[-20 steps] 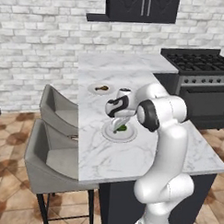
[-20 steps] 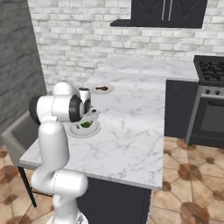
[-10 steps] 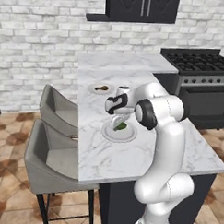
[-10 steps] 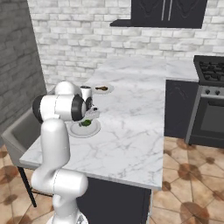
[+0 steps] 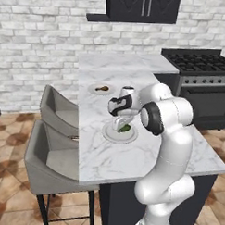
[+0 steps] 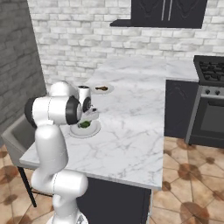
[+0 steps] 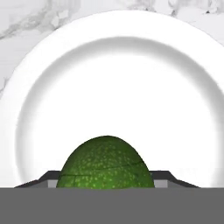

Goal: Transport the chicken drumstick and avocado to the fridge. Place the chicken drumstick on the rack containing meat and place the avocado on the rack containing the vegetable, ensuring meats and vegetables are on different racks.

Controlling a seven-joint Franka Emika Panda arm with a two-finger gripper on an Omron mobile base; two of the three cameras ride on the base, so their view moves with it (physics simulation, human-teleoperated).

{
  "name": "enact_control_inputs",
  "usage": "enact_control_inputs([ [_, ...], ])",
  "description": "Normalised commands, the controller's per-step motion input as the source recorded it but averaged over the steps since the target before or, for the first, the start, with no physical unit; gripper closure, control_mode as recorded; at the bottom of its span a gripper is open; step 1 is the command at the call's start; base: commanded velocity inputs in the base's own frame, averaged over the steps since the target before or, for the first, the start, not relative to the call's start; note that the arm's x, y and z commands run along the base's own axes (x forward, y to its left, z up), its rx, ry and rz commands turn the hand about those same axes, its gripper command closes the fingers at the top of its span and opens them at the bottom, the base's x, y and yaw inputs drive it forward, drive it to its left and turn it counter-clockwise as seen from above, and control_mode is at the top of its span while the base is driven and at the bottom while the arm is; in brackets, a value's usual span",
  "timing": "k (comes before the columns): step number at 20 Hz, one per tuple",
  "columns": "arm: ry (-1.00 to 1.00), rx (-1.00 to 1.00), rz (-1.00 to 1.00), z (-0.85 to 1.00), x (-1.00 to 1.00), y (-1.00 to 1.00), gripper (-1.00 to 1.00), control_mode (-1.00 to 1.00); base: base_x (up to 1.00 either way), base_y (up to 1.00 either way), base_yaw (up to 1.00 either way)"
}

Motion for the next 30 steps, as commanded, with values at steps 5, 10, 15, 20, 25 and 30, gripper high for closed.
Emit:
enact_control_inputs([
  [5, -0.4, 0.0, -0.05, 0.7, -1.0, 0.0, 1.0, -1.0, 0.0, 0.0, 0.0],
  [10, -0.2, 0.0, -0.08, 0.97, -1.0, 0.0, 1.0, -1.0, 0.0, 0.0, 0.0],
  [15, -0.03, 0.0, -0.16, 1.0, -0.96, 0.0, 1.0, -1.0, 0.0, 0.0, 0.0],
  [20, 0.0, 0.05, -0.1, 1.0, -0.9, -0.01, 1.0, -1.0, 0.0, 0.0, 0.0],
  [25, -0.23, 0.11, 0.03, 0.95, -1.0, -0.09, 1.0, -1.0, 0.0, 0.0, 0.0],
  [30, -0.52, 0.02, 0.07, 0.67, -0.73, 0.0, 1.0, -1.0, 0.0, 0.0, 0.0],
])
